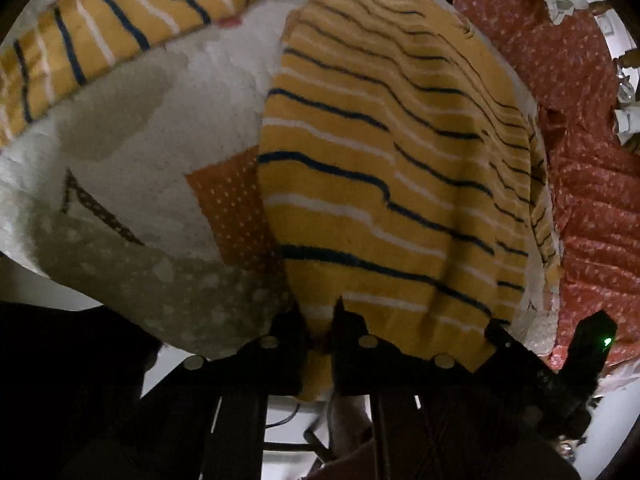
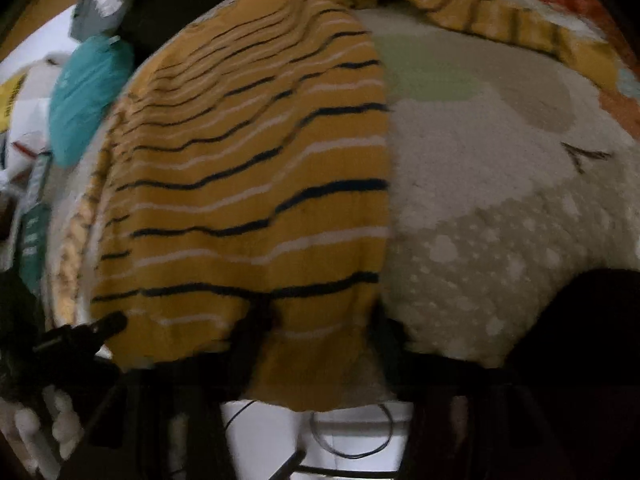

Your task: Fold small clothes

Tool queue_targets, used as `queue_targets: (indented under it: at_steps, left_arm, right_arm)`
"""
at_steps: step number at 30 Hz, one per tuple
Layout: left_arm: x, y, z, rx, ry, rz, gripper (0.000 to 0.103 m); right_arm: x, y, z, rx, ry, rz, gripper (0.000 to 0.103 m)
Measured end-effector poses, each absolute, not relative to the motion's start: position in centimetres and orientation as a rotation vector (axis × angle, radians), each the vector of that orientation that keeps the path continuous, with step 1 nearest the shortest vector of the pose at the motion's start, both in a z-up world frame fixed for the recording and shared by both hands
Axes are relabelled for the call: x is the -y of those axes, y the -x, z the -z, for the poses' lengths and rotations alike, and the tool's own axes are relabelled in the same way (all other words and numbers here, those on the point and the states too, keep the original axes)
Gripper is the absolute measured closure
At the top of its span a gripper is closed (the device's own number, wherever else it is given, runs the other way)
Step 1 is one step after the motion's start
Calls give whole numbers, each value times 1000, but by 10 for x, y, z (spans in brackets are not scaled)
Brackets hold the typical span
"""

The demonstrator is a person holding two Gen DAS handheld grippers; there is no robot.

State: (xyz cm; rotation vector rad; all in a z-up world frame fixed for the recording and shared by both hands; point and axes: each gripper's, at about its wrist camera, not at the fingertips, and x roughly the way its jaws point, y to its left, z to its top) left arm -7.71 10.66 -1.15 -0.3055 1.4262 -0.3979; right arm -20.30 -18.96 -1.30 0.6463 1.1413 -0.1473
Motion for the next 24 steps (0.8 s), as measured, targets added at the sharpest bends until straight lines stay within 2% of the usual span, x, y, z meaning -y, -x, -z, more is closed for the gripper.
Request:
queue_targets:
  at_steps: [9,17,24]
  left_arm:
    - [-133,104,-30,-1384,337,362,95]
    - [-145,143,-10,-1451,337,341,95]
    - [-155,141,-14,-1433,402,365,95]
  right_arm:
    - [199,230,-23,-1132,-720,50,91]
    - [192,264,1,-1272,-729,44,91]
    - [203,265,1,-1240,-810,-6,91]
